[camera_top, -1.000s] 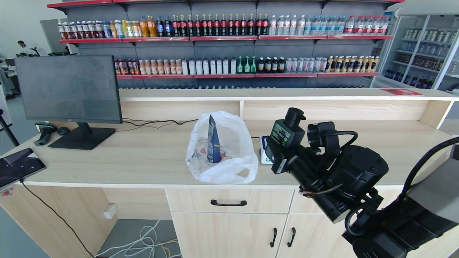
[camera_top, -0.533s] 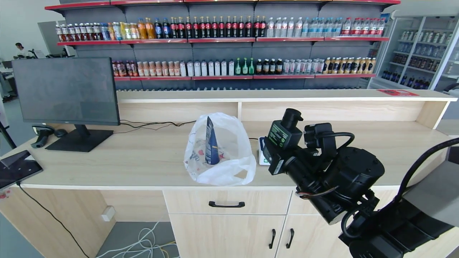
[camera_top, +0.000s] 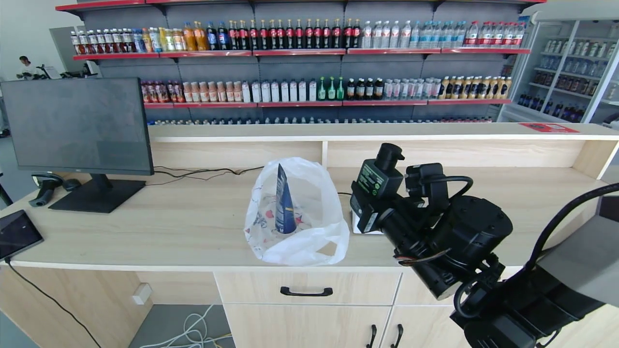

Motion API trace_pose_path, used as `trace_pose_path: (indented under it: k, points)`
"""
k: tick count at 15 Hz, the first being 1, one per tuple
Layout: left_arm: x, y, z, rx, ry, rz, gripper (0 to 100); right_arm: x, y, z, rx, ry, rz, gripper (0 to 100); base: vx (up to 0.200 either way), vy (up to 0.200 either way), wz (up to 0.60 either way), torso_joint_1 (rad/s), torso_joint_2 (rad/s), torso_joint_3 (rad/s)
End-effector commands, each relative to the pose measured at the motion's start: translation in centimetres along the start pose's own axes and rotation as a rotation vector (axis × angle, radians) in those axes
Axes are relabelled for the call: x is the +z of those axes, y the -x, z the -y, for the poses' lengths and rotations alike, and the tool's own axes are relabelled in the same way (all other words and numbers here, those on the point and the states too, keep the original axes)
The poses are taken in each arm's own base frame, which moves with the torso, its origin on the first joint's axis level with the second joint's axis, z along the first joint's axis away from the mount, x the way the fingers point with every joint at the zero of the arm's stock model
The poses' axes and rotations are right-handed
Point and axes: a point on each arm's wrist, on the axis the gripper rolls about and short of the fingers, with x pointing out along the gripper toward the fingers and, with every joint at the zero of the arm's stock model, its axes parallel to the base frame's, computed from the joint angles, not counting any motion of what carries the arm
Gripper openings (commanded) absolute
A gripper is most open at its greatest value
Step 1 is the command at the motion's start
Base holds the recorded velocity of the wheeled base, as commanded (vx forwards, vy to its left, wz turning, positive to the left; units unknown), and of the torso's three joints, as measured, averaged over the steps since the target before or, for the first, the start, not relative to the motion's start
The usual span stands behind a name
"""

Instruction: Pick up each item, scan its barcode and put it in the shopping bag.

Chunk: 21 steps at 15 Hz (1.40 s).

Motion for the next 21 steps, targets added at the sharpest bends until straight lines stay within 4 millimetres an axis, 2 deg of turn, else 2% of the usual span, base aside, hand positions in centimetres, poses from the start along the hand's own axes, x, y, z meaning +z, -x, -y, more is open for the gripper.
trace_pose_path:
  k: [1, 3, 6, 9, 10, 12, 17, 21]
  points:
    - [0.0, 0.0, 0.0, 0.001, 0.0, 0.0, 0, -0.4, -1.2, 0.3, -0.015, 0.015, 0.018, 0, 0.0, 0.0, 0.0, 0.0, 0.0, 0.0]
    - [0.0, 0.0, 0.0, 0.001, 0.0, 0.0, 0, 0.2, -2.7, 0.2, -0.023, 0.051, 0.071, 0, 0.0, 0.0, 0.0, 0.0, 0.0, 0.0]
    - [0.0, 0.0, 0.0, 0.001, 0.0, 0.0, 0, -1.3, -3.0, 0.1, 0.01, 0.081, 0.036, 0, 0.0, 0.0, 0.0, 0.0, 0.0, 0.0]
    - [0.0, 0.0, 0.0, 0.001, 0.0, 0.0, 0, -2.4, -3.6, 1.7, 0.014, 0.141, 0.014, 0, 0.0, 0.0, 0.0, 0.0, 0.0, 0.0]
    - [0.0, 0.0, 0.0, 0.001, 0.0, 0.0, 0, -2.8, -4.2, 3.0, 0.043, 0.189, 0.01, 0, 0.0, 0.0, 0.0, 0.0, 0.0, 0.0]
    - [0.0, 0.0, 0.0, 0.001, 0.0, 0.0, 0, -3.3, -5.0, 4.4, 0.086, 0.232, 0.011, 0, 0.0, 0.0, 0.0, 0.0, 0.0, 0.0]
    - [0.0, 0.0, 0.0, 0.001, 0.0, 0.0, 0, -4.9, -7.6, 5.5, 0.163, 0.311, 0.054, 0, 0.0, 0.0, 0.0, 0.0, 0.0, 0.0]
    - [0.0, 0.0, 0.0, 0.001, -0.003, 0.003, 0, -6.3, -8.3, 8.3, 0.278, 0.47, 0.059, 0, 0.0, 0.0, 0.0, 0.0, 0.0, 0.0]
